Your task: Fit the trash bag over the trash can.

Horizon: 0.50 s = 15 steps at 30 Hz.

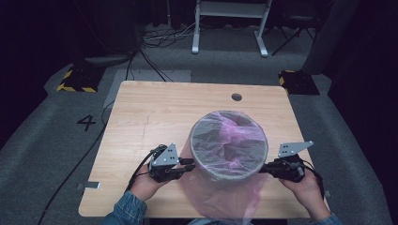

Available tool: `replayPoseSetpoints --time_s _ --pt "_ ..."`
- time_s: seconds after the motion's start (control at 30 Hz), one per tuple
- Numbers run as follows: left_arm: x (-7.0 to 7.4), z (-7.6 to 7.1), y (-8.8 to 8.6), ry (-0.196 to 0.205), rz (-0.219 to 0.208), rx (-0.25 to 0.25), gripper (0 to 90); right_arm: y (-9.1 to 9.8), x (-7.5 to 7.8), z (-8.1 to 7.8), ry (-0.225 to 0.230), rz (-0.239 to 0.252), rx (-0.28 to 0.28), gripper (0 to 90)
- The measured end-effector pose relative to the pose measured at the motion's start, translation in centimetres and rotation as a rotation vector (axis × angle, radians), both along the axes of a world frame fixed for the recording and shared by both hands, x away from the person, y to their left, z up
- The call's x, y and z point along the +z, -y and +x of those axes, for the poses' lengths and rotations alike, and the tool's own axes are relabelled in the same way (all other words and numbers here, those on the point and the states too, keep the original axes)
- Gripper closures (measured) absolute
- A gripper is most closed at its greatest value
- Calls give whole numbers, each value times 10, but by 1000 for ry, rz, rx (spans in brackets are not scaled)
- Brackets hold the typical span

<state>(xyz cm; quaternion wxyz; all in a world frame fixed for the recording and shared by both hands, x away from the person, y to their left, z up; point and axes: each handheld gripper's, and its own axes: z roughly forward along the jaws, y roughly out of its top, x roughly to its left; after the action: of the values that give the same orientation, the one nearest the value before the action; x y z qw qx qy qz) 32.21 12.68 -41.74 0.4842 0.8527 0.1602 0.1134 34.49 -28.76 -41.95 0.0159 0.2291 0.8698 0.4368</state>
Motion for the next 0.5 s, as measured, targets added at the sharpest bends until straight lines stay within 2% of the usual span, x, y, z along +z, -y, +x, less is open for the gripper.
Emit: replayPoseSetpoints --time_s 0.03,0.1,0.13,0.23,0.3,0.33,0.37,0.4,0.43,0.47,0.5 --pt "0 0 -1 5 3 20 897 1 3 -3 33 27 13 656" --pt "-2 1 -3 -4 8 41 900 0 9 -11 49 64 59 485" --pt "-3 2 -4 -10 12 48 900 -2 10 -16 62 68 78 428" --pt "-7 0 -5 -25 6 36 900 -11 10 -30 114 37 85 306" --pt "-7 -6 -5 -21 2 12 900 -18 10 -37 130 10 73 295" --pt "-7 -10 -5 -11 -2 2 900 -22 9 -41 152 -6 52 341" --pt "-7 -13 -5 2 0 -7 900 -23 10 -43 167 -22 35 541" --pt "-6 -15 -5 5 1 -11 900 -23 10 -44 156 -27 38 704" --pt "-6 -16 -6 9 6 -16 900 -23 10 -43 136 -22 23 820" --pt "-6 -17 -6 10 11 -13 900 -22 10 -42 116 -27 15 900" --pt "-7 -17 -7 9 23 -11 900 -21 10 -42 115 -28 2 900"
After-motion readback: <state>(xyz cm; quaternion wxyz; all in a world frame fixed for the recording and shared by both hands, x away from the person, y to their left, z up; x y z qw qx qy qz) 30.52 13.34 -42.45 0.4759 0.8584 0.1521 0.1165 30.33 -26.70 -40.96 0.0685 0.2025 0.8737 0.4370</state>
